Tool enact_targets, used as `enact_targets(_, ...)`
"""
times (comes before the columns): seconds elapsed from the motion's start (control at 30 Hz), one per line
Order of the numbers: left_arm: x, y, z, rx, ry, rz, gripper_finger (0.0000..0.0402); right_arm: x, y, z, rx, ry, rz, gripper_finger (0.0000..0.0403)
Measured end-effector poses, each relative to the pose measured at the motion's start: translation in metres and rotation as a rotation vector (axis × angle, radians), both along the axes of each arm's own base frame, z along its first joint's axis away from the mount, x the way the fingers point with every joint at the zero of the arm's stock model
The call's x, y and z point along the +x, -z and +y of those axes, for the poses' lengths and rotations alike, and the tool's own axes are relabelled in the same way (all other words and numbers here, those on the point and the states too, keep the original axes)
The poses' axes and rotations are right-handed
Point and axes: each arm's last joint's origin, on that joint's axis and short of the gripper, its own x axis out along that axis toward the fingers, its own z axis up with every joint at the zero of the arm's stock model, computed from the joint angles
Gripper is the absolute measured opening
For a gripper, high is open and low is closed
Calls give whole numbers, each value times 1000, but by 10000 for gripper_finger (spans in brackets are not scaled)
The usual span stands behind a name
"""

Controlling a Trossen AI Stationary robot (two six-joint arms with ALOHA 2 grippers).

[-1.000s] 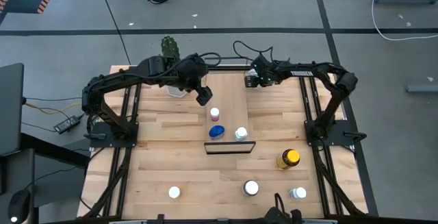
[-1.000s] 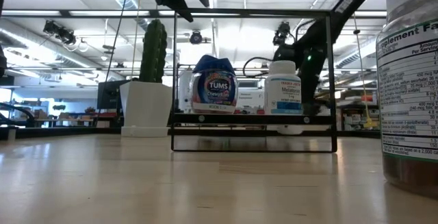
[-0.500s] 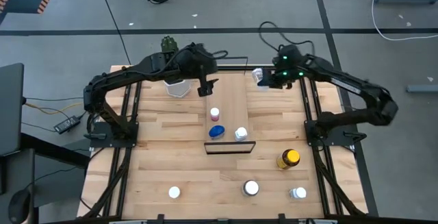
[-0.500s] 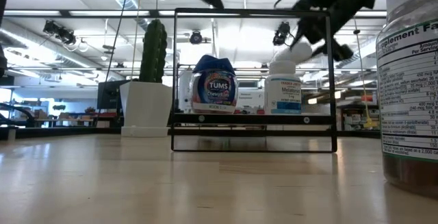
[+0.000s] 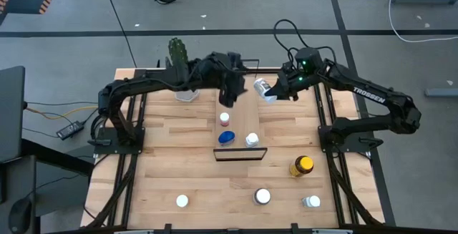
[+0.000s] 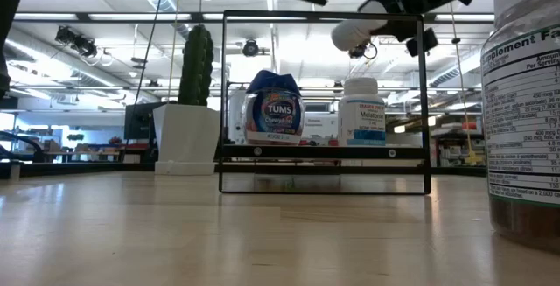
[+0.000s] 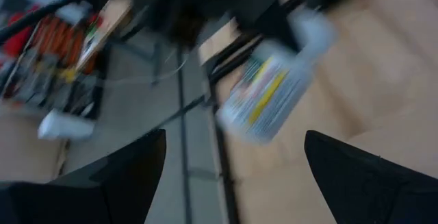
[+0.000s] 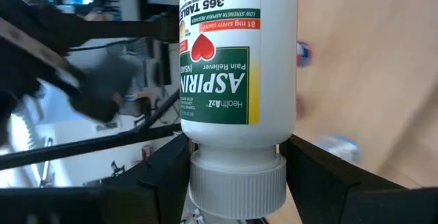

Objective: Pick and place medicine bottles onto shelf by color
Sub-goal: Put the white medicine bottle on the shelf

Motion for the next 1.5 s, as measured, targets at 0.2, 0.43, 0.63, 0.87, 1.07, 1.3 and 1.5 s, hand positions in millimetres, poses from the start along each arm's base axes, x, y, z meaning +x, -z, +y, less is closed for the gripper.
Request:
enact_targets(0.2,12,9,-22,38,101,29,353,7,4,-4,27,3,5,218)
enact_targets(0.43,26,30,-25,134,71,119,353,18,0,4,69,-85,-60,218)
enact_targets(0.63,30,35,-24,150,42,123,353,25,-3,16,83,-150,-85,218)
enact_targets(0.87,32,38,-25,151,43,130,334,27,-2,18,72,-130,-76,218)
enact_targets(1.07,33,38,-33,165,38,138,264,27,-2,17,67,-111,-67,218)
enact_targets(1.3,32,39,-34,144,12,133,214,27,-2,16,45,-71,-61,226)
enact_targets(1.5,29,41,-18,-95,-153,70,221,23,-6,14,-81,-6,-81,251)
